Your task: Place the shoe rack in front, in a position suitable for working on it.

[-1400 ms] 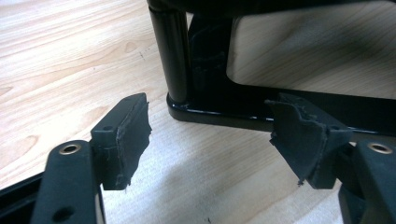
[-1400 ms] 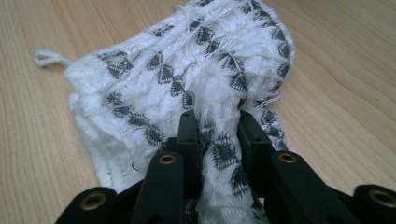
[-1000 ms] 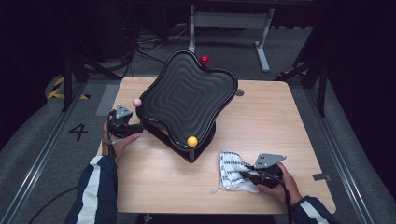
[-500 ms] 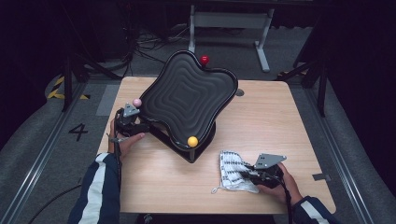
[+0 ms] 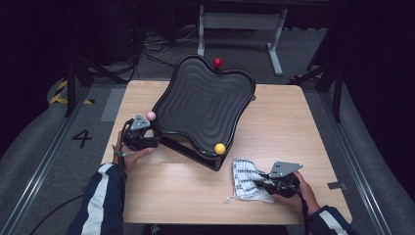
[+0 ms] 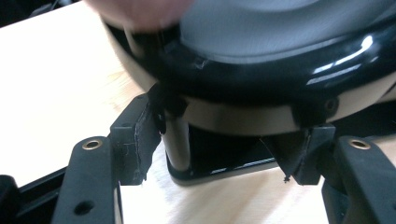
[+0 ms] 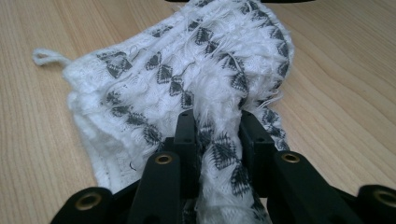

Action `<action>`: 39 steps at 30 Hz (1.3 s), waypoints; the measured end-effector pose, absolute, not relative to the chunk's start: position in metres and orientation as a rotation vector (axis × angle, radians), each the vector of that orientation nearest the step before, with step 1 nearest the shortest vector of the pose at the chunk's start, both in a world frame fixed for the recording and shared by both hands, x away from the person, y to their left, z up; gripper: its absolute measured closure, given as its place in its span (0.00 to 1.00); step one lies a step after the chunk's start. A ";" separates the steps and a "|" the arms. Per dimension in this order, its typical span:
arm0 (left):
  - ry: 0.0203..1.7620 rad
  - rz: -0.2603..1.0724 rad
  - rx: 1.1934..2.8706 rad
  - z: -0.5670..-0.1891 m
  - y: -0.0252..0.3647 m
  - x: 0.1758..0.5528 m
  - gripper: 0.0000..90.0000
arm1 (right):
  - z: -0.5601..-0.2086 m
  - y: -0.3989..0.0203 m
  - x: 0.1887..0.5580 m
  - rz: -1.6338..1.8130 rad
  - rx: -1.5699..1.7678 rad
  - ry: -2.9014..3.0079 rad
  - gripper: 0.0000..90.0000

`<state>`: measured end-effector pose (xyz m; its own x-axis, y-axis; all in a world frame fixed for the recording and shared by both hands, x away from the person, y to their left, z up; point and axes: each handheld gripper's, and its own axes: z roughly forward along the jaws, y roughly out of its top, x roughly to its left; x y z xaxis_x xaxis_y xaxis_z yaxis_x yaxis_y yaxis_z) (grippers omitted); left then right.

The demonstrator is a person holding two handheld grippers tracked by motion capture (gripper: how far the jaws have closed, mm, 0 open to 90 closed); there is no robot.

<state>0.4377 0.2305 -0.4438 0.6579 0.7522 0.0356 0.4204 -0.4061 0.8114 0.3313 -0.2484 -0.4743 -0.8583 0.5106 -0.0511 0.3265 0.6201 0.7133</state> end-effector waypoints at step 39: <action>0.665 0.395 2.098 -0.449 0.128 0.357 0.46 | -0.471 -0.286 0.337 0.948 0.851 2.489 0.82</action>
<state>0.3573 0.1276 -0.4487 0.8064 0.5904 0.0337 0.3125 -0.4738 0.8233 0.3366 -0.2864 -0.4714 -0.7612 0.6406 -0.1014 0.4107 0.5971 0.6890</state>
